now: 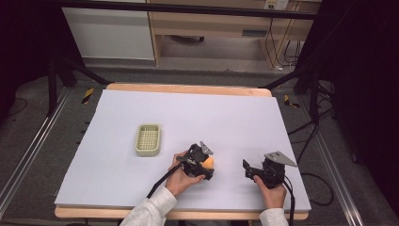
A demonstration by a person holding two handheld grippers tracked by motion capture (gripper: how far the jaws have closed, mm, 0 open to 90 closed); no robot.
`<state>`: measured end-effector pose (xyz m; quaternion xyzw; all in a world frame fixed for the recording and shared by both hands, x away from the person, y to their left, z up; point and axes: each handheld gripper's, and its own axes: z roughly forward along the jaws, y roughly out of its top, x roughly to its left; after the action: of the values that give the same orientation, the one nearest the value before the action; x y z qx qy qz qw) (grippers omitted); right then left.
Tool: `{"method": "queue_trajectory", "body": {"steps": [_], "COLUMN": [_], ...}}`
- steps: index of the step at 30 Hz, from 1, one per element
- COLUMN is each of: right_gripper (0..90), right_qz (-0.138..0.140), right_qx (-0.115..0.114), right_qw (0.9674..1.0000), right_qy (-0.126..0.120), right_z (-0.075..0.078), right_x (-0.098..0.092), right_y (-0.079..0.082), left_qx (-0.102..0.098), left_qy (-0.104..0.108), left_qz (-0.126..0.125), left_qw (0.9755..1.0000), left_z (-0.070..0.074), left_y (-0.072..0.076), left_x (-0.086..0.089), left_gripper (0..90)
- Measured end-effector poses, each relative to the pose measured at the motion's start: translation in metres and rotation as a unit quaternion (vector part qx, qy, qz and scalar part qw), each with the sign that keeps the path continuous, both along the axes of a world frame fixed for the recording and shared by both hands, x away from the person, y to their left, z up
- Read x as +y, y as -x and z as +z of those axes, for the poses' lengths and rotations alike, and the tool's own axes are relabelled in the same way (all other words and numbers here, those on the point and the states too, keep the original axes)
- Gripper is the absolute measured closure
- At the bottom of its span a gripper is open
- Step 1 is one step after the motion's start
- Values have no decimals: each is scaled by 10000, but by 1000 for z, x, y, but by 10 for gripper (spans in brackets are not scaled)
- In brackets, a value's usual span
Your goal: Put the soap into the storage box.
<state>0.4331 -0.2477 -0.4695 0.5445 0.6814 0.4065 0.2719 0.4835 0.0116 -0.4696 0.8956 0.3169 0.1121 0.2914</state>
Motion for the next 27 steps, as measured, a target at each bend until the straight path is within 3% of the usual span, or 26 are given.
{"method": "queue_trajectory", "body": {"steps": [7,16,22,27], "right_gripper": [78,78,79,78], "right_qz": [7,24,25,16], "right_qx": [8,4,13,-1], "right_qw": [10000,10000,10000,10000], "right_qy": [-14,13,-10,4], "right_z": [0,0,0,0], "right_x": [0,0,0,0], "right_y": [0,0,0,0], "left_qx": [3,24,47,35], "left_qy": [-100,41,0,91], "left_qz": [-34,12,24,-1], "left_qw": [9999,10000,10000,10000], "left_z": [4,14,12,17], "left_y": [-1,0,-2,0], "left_x": [4,16,16,16], "left_gripper": [263,266,267,268]}}
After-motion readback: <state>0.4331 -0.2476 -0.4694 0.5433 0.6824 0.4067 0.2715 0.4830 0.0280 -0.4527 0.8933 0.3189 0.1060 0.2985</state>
